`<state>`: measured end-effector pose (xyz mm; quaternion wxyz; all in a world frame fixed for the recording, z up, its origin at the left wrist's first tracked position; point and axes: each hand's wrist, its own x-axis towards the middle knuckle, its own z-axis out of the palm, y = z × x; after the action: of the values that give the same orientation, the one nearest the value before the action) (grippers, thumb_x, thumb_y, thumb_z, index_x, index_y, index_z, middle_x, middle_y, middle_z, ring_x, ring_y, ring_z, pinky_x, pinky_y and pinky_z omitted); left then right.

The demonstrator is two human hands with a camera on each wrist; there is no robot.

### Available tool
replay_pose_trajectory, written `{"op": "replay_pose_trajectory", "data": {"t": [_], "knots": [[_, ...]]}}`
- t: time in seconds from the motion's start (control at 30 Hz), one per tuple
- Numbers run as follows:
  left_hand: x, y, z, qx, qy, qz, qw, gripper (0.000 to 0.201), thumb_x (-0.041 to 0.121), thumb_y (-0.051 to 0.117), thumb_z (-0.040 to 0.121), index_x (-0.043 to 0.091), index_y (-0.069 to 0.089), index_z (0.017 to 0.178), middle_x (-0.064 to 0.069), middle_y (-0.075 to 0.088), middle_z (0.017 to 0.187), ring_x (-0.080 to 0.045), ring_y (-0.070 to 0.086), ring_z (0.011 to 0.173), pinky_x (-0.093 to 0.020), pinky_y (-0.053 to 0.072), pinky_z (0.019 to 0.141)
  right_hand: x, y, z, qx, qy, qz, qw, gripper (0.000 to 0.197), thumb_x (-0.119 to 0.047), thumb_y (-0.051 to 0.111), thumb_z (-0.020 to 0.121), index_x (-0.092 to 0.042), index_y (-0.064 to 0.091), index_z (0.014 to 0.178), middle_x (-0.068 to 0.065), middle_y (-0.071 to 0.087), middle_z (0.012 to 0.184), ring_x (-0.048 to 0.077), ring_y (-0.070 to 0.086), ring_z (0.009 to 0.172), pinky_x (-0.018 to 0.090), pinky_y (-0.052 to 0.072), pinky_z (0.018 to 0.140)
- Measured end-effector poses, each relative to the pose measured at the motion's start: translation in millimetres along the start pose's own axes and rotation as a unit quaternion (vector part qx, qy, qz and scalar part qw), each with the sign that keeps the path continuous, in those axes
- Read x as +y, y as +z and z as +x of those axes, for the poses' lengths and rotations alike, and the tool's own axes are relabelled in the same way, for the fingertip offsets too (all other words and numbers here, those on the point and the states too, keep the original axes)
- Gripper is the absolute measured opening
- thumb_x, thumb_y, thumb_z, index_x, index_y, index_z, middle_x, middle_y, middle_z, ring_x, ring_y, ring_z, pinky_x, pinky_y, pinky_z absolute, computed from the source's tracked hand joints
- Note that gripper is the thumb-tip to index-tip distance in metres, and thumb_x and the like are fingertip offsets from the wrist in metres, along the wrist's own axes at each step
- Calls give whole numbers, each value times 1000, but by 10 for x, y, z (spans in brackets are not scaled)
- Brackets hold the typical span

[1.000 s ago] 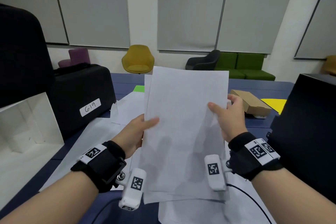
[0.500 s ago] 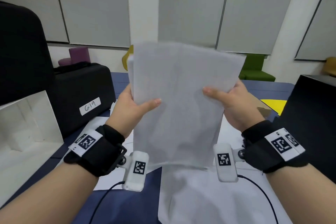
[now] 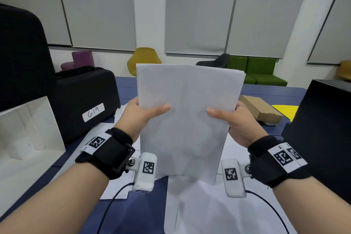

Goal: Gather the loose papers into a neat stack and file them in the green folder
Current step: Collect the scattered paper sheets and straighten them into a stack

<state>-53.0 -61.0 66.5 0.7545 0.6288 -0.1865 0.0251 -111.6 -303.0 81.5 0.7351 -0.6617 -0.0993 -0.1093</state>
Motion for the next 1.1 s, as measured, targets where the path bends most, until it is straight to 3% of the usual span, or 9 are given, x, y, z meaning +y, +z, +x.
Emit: {"op": "replay_pose_trajectory", "data": {"t": [0.1, 0.23, 0.43, 0.63, 0.83, 0.97, 1.1], "knots": [[-71, -1, -12, -3, -37, -19, 999, 53, 17, 86, 59, 9, 70, 109, -6, 75, 107, -24, 70, 103, -34, 54, 87, 82, 26, 0, -5, 17, -6, 1000, 45, -4, 73, 67, -9, 66, 111, 13, 71, 115, 30, 66, 109, 42, 51, 97], [-153, -2, -76, 5, -39, -2, 999, 32, 0, 73, 79, 8, 70, 110, -6, 75, 108, -23, 69, 105, -33, 53, 89, 203, 49, -24, 2, 19, -25, 1000, 35, 5, 66, 81, -7, 66, 114, 13, 71, 115, 30, 67, 108, 43, 52, 94], [-44, 8, -86, -24, -22, -20, 999, 36, 1, 77, 75, 10, 70, 109, -5, 75, 107, -20, 71, 101, -32, 55, 87, 131, 25, 12, 29, -24, -61, 997, 31, 3, 66, 85, -9, 66, 113, 8, 73, 111, 24, 69, 104, 39, 53, 91], [-179, -80, -120, -52, -40, -12, 998, 47, 22, 83, 55, 17, 74, 101, -7, 74, 110, -23, 69, 105, -34, 53, 91, 338, -14, -74, 8, 7, -65, 998, 31, 7, 65, 84, -9, 68, 110, 13, 72, 111, 30, 68, 105, 43, 52, 95], [-147, -14, -117, -24, -29, 3, 999, 34, -2, 71, 80, 6, 67, 114, -10, 73, 112, -27, 69, 104, -36, 56, 92, 338, -16, -87, 2, 1, -72, 997, 28, 4, 63, 86, -13, 69, 107, 6, 74, 109, 22, 69, 104, 33, 54, 90], [-206, -10, -150, -25, -43, 3, 999, 31, -2, 70, 80, 11, 69, 108, -8, 74, 109, -22, 71, 101, -33, 56, 88, 427, -60, -86, 6, 11, -76, 997, 27, 3, 64, 87, -13, 69, 108, 7, 73, 110, 22, 69, 104, 35, 54, 91], [-436, -39, -218, -23, -97, 22, 995, 42, 5, 79, 75, 10, 68, 115, -6, 73, 112, -23, 69, 106, -38, 52, 94, 637, -70, -124, 14, 50, -105, 993, 22, -2, 63, 90, -12, 69, 108, 4, 75, 105, 21, 71, 100, 30, 56, 83]]}}
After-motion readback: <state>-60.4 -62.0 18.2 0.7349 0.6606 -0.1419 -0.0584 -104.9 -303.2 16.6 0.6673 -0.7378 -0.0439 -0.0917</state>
